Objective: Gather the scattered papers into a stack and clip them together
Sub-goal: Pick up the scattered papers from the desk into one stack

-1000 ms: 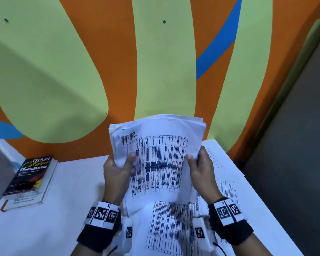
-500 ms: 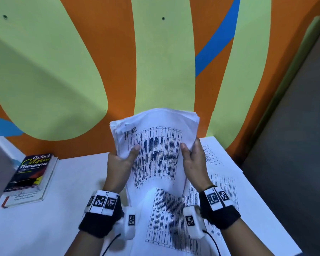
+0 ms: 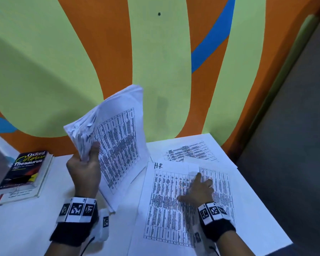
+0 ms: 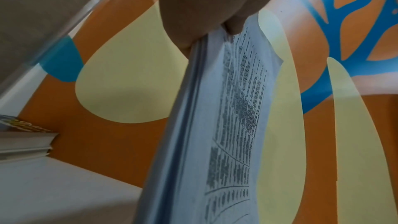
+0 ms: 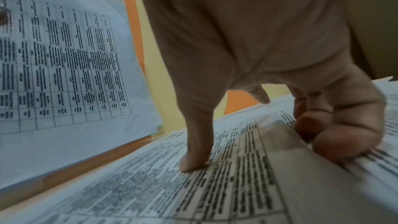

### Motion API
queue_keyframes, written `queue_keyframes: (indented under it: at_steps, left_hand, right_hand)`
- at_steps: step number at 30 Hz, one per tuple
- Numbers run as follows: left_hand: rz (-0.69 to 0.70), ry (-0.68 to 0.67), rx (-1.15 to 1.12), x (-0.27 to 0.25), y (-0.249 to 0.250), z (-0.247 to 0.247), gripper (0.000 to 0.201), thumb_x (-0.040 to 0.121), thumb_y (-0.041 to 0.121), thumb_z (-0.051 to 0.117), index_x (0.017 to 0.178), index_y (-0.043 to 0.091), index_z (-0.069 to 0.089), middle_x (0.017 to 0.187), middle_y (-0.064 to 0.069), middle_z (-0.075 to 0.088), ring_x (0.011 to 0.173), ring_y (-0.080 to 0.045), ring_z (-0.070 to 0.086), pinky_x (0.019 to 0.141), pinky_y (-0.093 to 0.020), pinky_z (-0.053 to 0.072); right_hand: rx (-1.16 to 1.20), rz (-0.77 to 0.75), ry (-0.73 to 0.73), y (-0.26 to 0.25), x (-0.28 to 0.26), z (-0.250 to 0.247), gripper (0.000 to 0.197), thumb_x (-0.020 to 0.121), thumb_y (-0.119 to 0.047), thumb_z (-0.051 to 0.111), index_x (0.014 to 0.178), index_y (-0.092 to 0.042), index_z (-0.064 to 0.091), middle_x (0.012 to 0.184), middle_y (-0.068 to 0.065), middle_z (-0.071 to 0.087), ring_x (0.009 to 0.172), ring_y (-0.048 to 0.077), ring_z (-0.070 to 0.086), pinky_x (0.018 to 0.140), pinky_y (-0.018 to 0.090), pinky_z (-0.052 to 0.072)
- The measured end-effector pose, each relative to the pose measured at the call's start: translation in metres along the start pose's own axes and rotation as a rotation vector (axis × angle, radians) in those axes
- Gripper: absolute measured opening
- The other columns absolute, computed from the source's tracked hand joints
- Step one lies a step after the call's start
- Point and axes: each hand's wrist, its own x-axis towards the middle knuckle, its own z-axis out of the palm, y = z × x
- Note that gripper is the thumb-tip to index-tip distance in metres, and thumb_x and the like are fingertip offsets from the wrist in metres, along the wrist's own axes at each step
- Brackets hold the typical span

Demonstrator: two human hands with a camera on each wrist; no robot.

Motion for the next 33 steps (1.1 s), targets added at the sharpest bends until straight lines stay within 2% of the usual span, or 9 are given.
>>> queue_keyframes:
  at_steps: [5, 10, 12, 18, 22, 24, 28, 31, 33]
  left_hand:
    - [-0.013, 0.010, 0.002, -0.009, 0.001, 0.000, 0.034, 0.088, 0.016, 0.065, 0.106, -0.012, 0.064, 0.107, -0.008, 0.058, 0.095, -0.017, 0.055, 0.078, -0.028, 0.038]
    - [-0.004, 0.020, -0.015, -0.006, 0.001, -0.001, 0.034, 0.088, 0.016, 0.066, 0.105, -0.013, 0.064, 0.106, -0.008, 0.057, 0.078, 0.001, 0.059, 0.070, -0.021, 0.038]
    - [0.029, 0.022, 0.002, -0.002, 0.001, -0.003, 0.033, 0.087, 0.015, 0.066, 0.106, -0.012, 0.064, 0.108, -0.009, 0.056, 0.076, 0.011, 0.058, 0.068, -0.017, 0.037]
    - [0.054, 0.072, 0.025, 0.008, -0.003, -0.007, 0.039, 0.088, 0.017, 0.066, 0.107, -0.017, 0.062, 0.113, -0.024, 0.063, 0.101, -0.017, 0.054, 0.081, -0.027, 0.041]
    - [0.069, 0.071, 0.009, 0.013, -0.007, -0.006, 0.040, 0.088, 0.019, 0.066, 0.110, -0.015, 0.062, 0.114, -0.011, 0.058, 0.105, -0.019, 0.056, 0.087, -0.031, 0.043]
    - [0.079, 0.071, 0.003, 0.016, -0.008, -0.006, 0.041, 0.087, 0.019, 0.066, 0.110, -0.015, 0.062, 0.114, -0.010, 0.057, 0.105, -0.020, 0.057, 0.088, -0.032, 0.044]
    - [0.103, 0.077, 0.001, 0.024, -0.009, -0.005, 0.043, 0.087, 0.020, 0.067, 0.115, -0.012, 0.061, 0.120, -0.009, 0.056, 0.108, -0.018, 0.058, 0.088, -0.028, 0.046]
    - [0.115, 0.090, -0.016, 0.030, -0.010, -0.001, 0.043, 0.087, 0.021, 0.067, 0.117, -0.009, 0.061, 0.122, -0.009, 0.056, 0.105, -0.009, 0.059, 0.089, -0.026, 0.046]
    - [0.114, 0.084, -0.023, 0.034, -0.011, 0.001, 0.042, 0.087, 0.020, 0.067, 0.117, -0.008, 0.061, 0.122, -0.008, 0.055, 0.099, 0.002, 0.060, 0.092, -0.028, 0.044]
  right_hand:
    - [0.181, 0.026, 0.060, -0.003, 0.004, 0.002, 0.112, 0.067, -0.022, 0.086, 0.144, 0.000, 0.008, 0.132, 0.028, 0.045, 0.119, 0.041, 0.052, 0.096, 0.046, 0.050]
    - [0.366, 0.105, 0.271, 0.027, 0.008, -0.019, 0.028, 0.073, -0.011, 0.072, 0.097, -0.002, 0.062, 0.101, 0.018, 0.068, 0.089, 0.032, 0.065, 0.078, 0.043, 0.058]
    - [0.208, 0.259, 0.339, 0.047, 0.012, -0.030, 0.034, 0.075, -0.028, 0.070, 0.103, -0.009, 0.065, 0.116, 0.017, 0.057, 0.110, 0.035, 0.052, 0.090, 0.044, 0.048]
    - [0.161, 0.430, 0.198, 0.063, 0.021, -0.037, 0.065, 0.071, -0.044, 0.078, 0.120, -0.013, 0.049, 0.135, 0.018, 0.031, 0.127, 0.037, 0.030, 0.098, 0.051, 0.037]
    - [0.368, 0.301, 0.308, 0.066, 0.028, -0.032, 0.014, 0.077, -0.013, 0.070, 0.081, -0.007, 0.058, 0.094, 0.017, 0.058, 0.091, 0.035, 0.057, 0.075, 0.036, 0.045]
    - [0.594, 0.229, 0.413, 0.073, 0.032, -0.033, 0.022, 0.072, -0.005, 0.073, 0.068, -0.009, 0.052, 0.072, 0.010, 0.056, 0.077, 0.029, 0.055, 0.069, 0.033, 0.044]
    - [1.097, 0.319, 0.483, 0.074, 0.039, -0.037, 0.072, 0.052, -0.018, 0.093, 0.112, -0.004, 0.054, 0.099, 0.005, 0.060, 0.090, 0.023, 0.060, 0.083, 0.042, 0.054]
    - [1.358, 0.412, 0.460, 0.060, 0.040, -0.046, 0.033, 0.060, -0.011, 0.088, 0.066, -0.001, 0.057, 0.071, 0.011, 0.060, 0.062, 0.019, 0.053, 0.060, 0.029, 0.044]
    - [1.416, 0.428, 0.459, 0.053, 0.047, -0.049, 0.042, 0.073, -0.006, 0.079, 0.055, -0.011, 0.041, 0.058, 0.008, 0.042, 0.051, 0.016, 0.036, 0.047, 0.025, 0.032]
